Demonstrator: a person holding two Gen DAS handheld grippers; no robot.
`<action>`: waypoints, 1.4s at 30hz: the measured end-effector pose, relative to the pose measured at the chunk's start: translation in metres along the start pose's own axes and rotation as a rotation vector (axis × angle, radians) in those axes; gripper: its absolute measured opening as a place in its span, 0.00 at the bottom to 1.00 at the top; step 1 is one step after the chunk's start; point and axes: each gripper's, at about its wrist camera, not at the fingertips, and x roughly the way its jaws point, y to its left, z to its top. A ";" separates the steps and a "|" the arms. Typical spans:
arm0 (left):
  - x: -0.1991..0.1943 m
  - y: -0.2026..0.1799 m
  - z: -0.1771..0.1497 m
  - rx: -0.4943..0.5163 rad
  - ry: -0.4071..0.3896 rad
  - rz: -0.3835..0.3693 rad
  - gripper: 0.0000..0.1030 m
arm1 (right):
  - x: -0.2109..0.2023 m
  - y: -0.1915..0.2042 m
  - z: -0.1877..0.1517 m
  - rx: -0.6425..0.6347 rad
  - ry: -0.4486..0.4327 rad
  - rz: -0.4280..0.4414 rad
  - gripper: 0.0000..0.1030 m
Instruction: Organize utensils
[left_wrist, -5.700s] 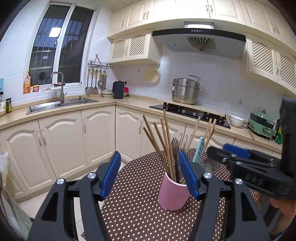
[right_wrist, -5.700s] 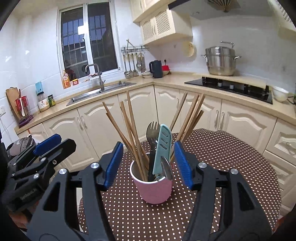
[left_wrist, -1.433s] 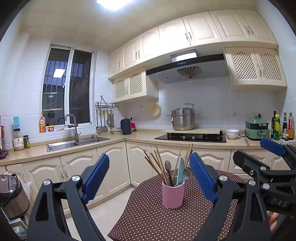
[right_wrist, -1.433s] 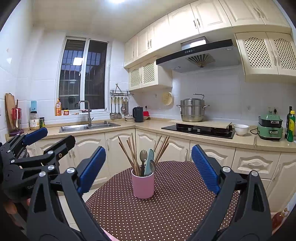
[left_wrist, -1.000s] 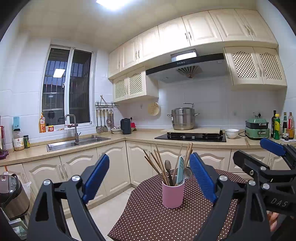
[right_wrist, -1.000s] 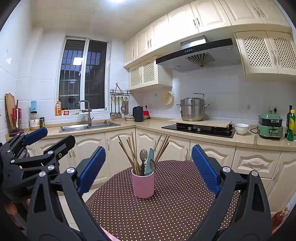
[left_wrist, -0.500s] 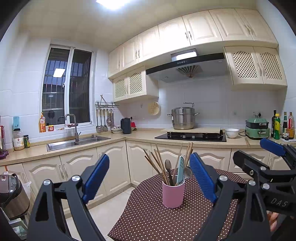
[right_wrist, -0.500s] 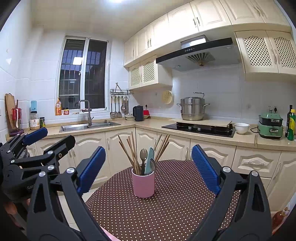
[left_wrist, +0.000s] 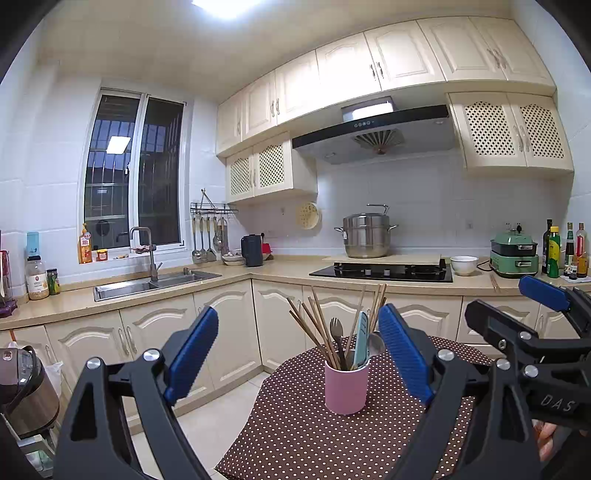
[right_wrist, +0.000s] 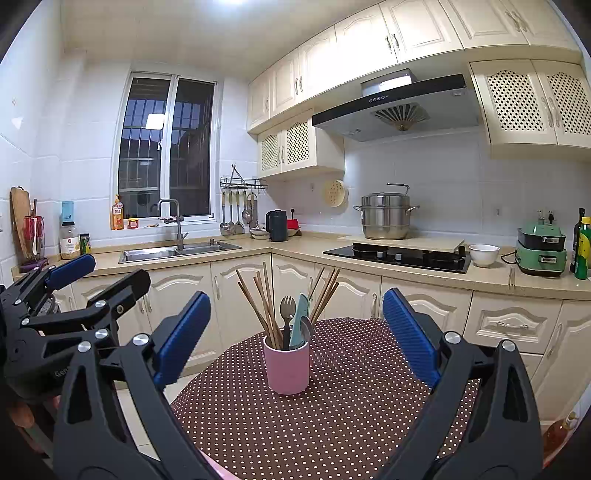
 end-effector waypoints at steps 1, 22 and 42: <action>0.000 0.000 0.000 0.000 0.001 0.000 0.84 | 0.000 0.000 0.000 0.000 0.002 0.000 0.90; 0.002 0.002 -0.002 -0.001 0.007 0.000 0.84 | 0.001 0.002 0.000 0.003 0.006 -0.001 0.90; 0.006 0.006 -0.007 -0.004 0.015 -0.002 0.84 | 0.001 0.002 0.000 0.004 0.009 -0.002 0.90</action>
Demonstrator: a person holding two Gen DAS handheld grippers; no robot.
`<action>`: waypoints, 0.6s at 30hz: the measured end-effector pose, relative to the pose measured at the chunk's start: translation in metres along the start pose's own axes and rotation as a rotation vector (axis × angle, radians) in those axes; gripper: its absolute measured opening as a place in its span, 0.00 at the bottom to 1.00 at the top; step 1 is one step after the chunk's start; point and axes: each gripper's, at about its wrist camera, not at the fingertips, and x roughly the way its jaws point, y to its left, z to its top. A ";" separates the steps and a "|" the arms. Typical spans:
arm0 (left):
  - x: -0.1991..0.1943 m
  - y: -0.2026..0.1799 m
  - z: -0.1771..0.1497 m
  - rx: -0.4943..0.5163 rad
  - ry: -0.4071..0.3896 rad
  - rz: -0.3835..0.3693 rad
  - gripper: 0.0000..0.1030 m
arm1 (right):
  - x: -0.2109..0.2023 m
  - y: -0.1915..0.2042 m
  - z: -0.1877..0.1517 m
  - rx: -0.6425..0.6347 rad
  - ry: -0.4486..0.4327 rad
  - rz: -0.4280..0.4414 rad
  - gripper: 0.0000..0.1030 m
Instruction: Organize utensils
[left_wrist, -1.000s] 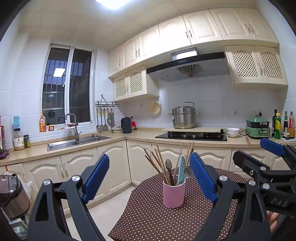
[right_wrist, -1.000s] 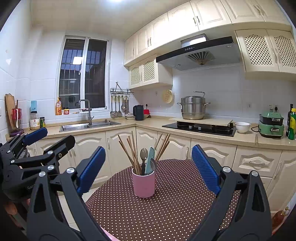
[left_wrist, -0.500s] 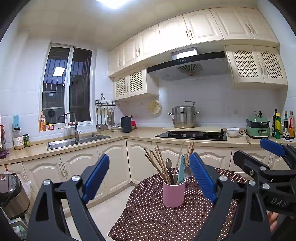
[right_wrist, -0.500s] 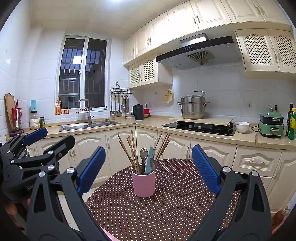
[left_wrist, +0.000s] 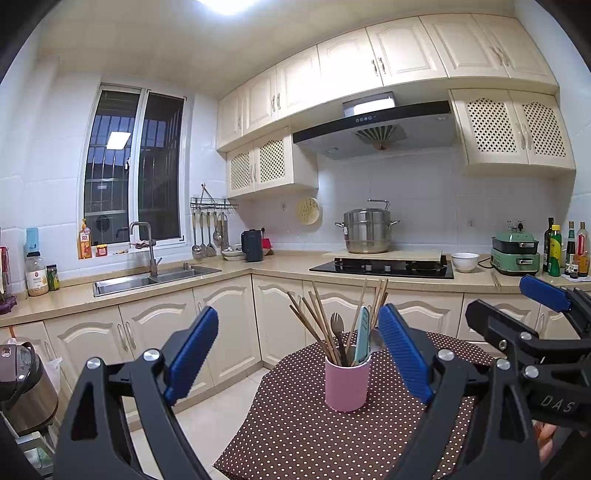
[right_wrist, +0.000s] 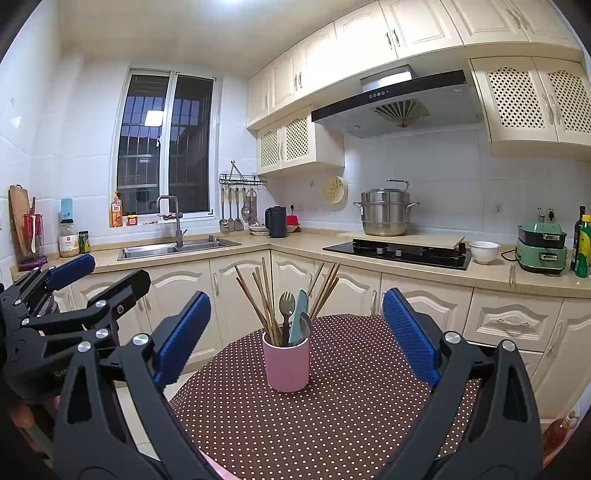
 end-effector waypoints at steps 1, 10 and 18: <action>0.000 0.000 -0.001 0.000 0.001 -0.001 0.84 | 0.000 0.000 -0.001 0.001 0.000 0.000 0.90; 0.006 0.001 -0.006 0.001 0.008 0.001 0.84 | 0.004 0.001 -0.007 0.006 0.009 -0.002 0.90; 0.019 0.005 -0.009 0.000 0.028 0.011 0.84 | 0.016 0.001 -0.011 0.013 0.024 0.005 0.90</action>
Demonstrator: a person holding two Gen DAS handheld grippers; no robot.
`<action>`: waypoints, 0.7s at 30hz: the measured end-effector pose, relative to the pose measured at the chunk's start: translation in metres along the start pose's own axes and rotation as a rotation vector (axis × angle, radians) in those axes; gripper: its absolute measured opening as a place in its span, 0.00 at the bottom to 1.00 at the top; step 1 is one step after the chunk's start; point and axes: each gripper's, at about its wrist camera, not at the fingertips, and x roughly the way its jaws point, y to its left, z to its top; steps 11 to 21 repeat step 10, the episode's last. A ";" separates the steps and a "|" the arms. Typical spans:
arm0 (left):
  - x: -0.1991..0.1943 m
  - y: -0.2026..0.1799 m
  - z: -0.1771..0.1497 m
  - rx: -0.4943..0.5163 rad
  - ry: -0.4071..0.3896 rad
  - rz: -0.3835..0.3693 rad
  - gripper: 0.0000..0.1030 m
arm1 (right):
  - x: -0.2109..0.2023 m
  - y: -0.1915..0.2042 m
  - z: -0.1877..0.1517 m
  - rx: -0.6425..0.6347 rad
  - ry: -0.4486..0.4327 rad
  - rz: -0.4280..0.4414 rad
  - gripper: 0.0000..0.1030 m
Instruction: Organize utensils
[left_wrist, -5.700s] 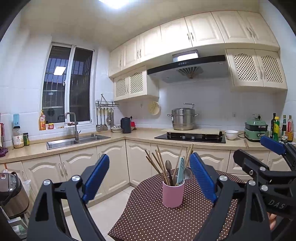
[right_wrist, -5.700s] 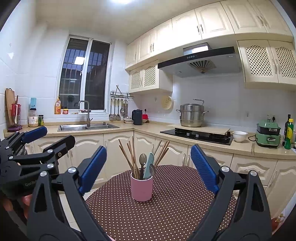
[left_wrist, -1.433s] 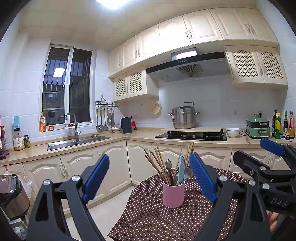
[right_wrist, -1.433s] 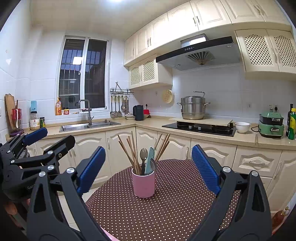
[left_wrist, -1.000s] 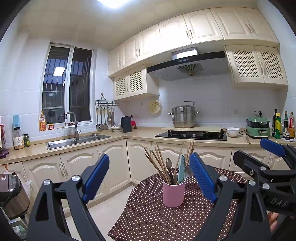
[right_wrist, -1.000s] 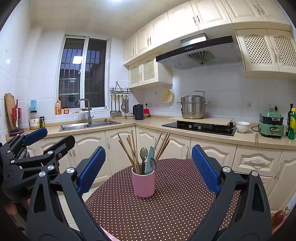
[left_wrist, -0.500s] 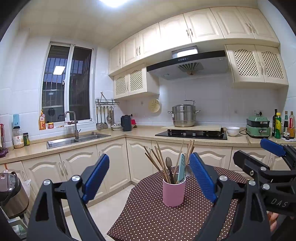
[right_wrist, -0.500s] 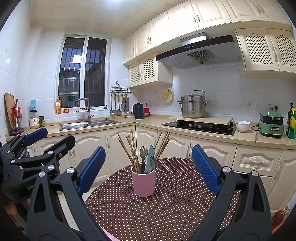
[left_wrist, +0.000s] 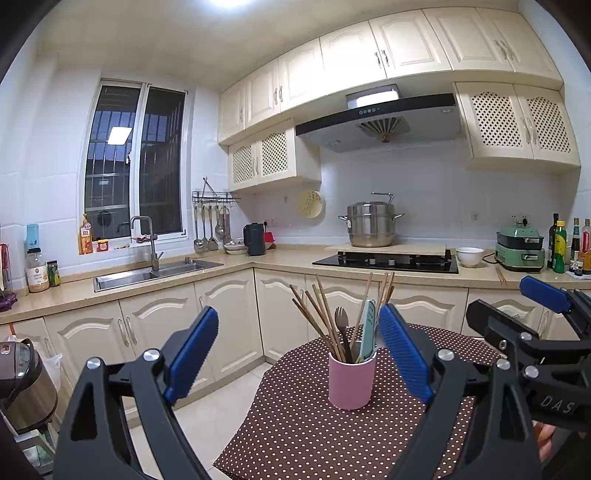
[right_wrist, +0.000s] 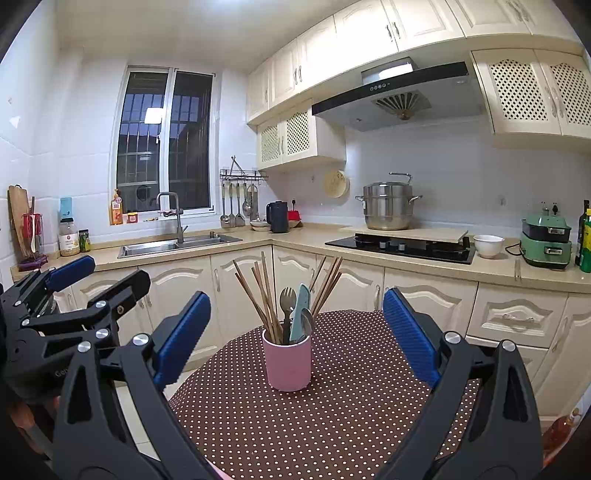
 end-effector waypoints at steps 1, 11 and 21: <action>0.002 0.000 -0.001 -0.001 0.005 -0.001 0.84 | 0.002 0.000 -0.001 0.002 0.002 0.001 0.90; 0.053 -0.009 -0.025 -0.002 0.155 -0.021 0.84 | 0.035 -0.014 -0.018 0.015 0.084 -0.020 0.90; 0.053 -0.009 -0.025 -0.002 0.155 -0.021 0.84 | 0.035 -0.014 -0.018 0.015 0.084 -0.020 0.90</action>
